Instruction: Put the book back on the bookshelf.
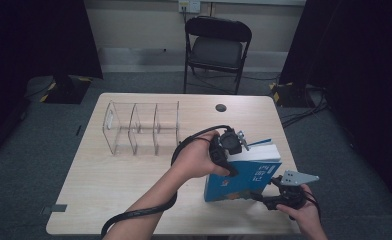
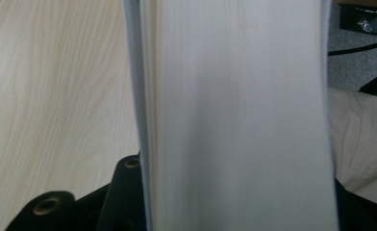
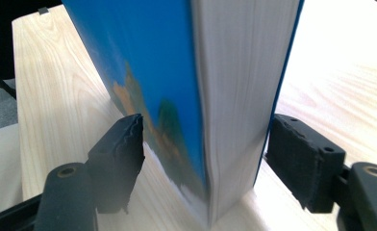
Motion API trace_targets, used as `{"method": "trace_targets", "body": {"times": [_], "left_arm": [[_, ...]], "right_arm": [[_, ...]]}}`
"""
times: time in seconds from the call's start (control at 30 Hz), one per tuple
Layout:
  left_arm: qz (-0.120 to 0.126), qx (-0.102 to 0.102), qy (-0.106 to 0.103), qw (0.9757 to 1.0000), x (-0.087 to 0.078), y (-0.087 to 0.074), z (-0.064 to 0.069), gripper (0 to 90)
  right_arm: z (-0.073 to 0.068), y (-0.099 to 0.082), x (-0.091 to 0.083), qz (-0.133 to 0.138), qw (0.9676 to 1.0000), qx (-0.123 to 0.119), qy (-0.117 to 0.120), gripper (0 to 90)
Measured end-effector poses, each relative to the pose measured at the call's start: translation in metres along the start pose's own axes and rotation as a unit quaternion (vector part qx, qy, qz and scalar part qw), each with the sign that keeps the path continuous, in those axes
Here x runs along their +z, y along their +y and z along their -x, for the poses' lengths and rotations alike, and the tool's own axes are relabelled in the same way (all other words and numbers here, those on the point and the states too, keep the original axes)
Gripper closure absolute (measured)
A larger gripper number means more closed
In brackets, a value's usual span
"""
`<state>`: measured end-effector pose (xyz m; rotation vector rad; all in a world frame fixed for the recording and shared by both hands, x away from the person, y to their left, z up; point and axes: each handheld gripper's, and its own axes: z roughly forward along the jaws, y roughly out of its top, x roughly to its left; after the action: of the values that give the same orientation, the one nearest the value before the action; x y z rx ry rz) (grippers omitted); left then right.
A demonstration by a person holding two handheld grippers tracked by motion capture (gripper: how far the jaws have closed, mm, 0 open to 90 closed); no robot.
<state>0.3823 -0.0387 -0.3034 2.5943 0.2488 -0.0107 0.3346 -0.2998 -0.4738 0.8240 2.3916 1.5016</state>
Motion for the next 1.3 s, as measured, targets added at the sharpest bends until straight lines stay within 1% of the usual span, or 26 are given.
{"method": "trace_targets", "body": {"times": [0.07,0.17,0.23,0.27,0.33,0.4,0.53,0.57,0.6,0.67,0.73,0.8,0.87,0.9,0.93,0.97,1.0,1.03,1.07,1.1,1.17,1.2,1.23,1.27,1.3], "left_arm": [[0.000,-0.001,0.002,1.0000,0.000,0.000,0.000,61.0],[0.000,-0.011,0.005,0.9999,0.000,0.000,0.001,61.2],[0.000,-0.013,0.008,0.9999,-0.001,0.001,0.002,61.4],[0.001,-0.015,0.009,0.9998,-0.001,0.000,0.002,61.4],[0.000,-0.022,0.008,0.9997,-0.001,0.000,0.001,61.5],[-0.002,-0.034,0.011,0.9994,-0.002,0.001,0.001,61.6],[-0.016,-0.043,0.024,0.9987,-0.007,0.003,0.000,61.6],[-0.017,-0.043,0.024,0.9986,-0.008,0.003,0.000,61.6],[-0.018,-0.047,0.028,0.9983,-0.008,0.003,0.000,61.7],[-0.018,-0.052,0.029,0.9981,-0.010,0.001,-0.002,61.6],[-0.014,-0.069,0.032,0.9970,-0.011,-0.001,-0.004,61.7],[-0.015,-0.073,0.036,0.9965,-0.012,-0.003,-0.006,61.7],[-0.018,-0.075,0.041,0.9962,-0.014,-0.004,-0.008,61.7],[-0.015,-0.087,0.041,0.9953,-0.015,-0.005,-0.008,61.7],[-0.017,-0.081,0.041,0.9957,-0.015,-0.006,-0.010,61.7],[-0.016,-0.089,0.042,0.9950,-0.016,-0.007,-0.011,61.7],[-0.014,-0.091,0.045,0.9948,-0.016,-0.008,-0.011,61.7],[-0.017,-0.091,0.044,0.9948,-0.017,-0.009,-0.012,61.7],[-0.017,-0.096,0.045,0.9942,-0.018,-0.010,-0.013,61.7],[-0.017,-0.097,0.046,0.9941,-0.019,-0.011,-0.014,61.7],[-0.017,-0.106,0.047,0.9931,-0.021,-0.013,-0.015,61.7],[-0.015,-0.112,0.048,0.9924,-0.022,-0.014,-0.015,61.7],[-0.018,-0.110,0.050,0.9925,-0.023,-0.015,-0.016,61.7],[-0.015,-0.113,0.049,0.9923,-0.023,-0.016,-0.016,61.7],[-0.016,-0.117,0.051,0.9917,-0.025,-0.016,-0.016,61.7]], "right_arm": [[0.001,-0.002,-0.001,-0.002,1.0000,0.003,-0.002,28.4],[0.002,-0.004,-0.002,-0.002,1.0000,0.006,-0.001,28.4],[0.003,-0.005,-0.002,-0.005,1.0000,0.004,0.000,28.2],[0.003,-0.006,-0.002,-0.007,0.9999,0.007,0.003,27.8],[0.003,-0.007,-0.001,-0.008,0.9999,0.007,0.004,27.4],[0.003,-0.009,-0.001,-0.016,0.9998,0.009,0.000,26.3],[0.003,-0.010,0.000,-0.028,0.9996,0.007,-0.005,23.9],[0.004,-0.011,0.001,-0.034,0.9994,0.005,-0.010,23.3],[0.004,-0.011,0.001,-0.036,0.9993,0.004,-0.012,22.5],[0.005,-0.013,0.002,-0.044,0.9989,0.004,-0.014,21.2],[0.005,-0.015,0.003,-0.050,0.9985,0.007,-0.021,21.1],[0.006,-0.017,0.003,-0.062,0.9975,0.008,-0.034,18.3],[0.008,-0.018,0.002,-0.058,0.9973,0.017,-0.042,17.5],[0.009,-0.018,0.002,-0.059,0.9970,0.017,-0.048,17.4],[0.009,-0.018,0.003,-0.066,0.9961,0.010,-0.058,17.3],[0.010,-0.019,0.003,-0.074,0.9950,0.004,-0.067,17.3],[0.010,-0.020,0.004,-0.077,0.9946,0.003,-0.069,16.7],[0.011,-0.022,0.004,-0.079,0.9945,0.009,-0.069,16.2],[0.012,-0.023,0.004,-0.082,0.9941,0.012,-0.071,16.2],[0.012,-0.023,0.004,-0.092,0.9931,0.013,-0.073,16.2],[0.012,-0.024,0.004,-0.098,0.9917,0.007,-0.083,16.2],[0.013,-0.024,0.005,-0.101,0.9915,0.005,-0.082,16.2],[0.012,-0.024,0.005,-0.107,0.9909,0.003,-0.082,16.0],[0.012,-0.024,0.006,-0.116,0.9894,0.002,-0.087,15.4],[0.011,-0.024,0.006,-0.121,0.9885,-0.007,-0.090,15.4]]}}
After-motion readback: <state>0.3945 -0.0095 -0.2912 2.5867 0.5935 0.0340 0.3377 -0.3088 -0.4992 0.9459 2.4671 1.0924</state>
